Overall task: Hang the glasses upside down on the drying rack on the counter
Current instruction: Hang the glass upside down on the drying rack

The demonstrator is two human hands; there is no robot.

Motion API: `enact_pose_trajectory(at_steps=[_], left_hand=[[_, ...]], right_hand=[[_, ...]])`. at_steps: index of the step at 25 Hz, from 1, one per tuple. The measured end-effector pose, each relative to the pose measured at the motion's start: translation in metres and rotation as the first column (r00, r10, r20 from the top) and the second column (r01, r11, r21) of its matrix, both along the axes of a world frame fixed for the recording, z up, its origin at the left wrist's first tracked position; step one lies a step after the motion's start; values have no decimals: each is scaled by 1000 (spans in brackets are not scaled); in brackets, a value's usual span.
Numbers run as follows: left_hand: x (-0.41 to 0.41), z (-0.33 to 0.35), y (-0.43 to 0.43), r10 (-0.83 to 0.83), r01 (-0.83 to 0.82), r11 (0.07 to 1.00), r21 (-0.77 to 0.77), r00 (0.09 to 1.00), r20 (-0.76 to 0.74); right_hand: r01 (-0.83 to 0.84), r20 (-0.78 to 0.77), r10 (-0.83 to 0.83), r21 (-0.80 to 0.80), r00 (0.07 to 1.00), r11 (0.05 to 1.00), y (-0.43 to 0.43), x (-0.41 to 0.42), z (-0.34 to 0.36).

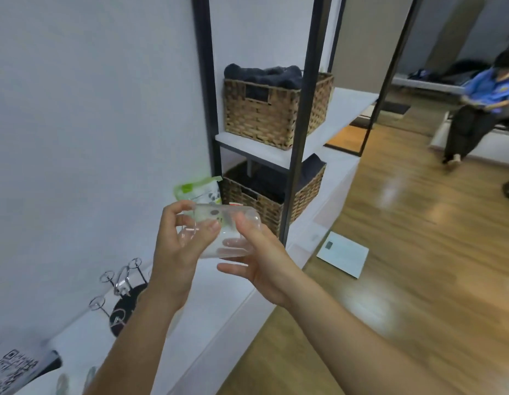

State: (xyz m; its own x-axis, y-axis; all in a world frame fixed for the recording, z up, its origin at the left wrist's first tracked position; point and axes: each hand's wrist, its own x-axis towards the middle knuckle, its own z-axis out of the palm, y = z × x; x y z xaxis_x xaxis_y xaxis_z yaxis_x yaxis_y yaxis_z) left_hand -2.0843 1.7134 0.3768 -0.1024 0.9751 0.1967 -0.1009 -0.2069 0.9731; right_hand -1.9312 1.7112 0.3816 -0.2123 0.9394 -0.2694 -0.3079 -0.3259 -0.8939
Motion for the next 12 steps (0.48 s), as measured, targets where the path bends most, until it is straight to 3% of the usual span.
enact_pose_trajectory(at_steps=[7,12], left_hand=[[-9,-23,77,-17,11,997,-80,998,-68],[-52,-45,122,95,-142,974,-178,963,-252]], right_hand=[[68,129,-75,57,989,996,103,-2,-10],[-96,338,44,137,940,986,181,-48,-33]])
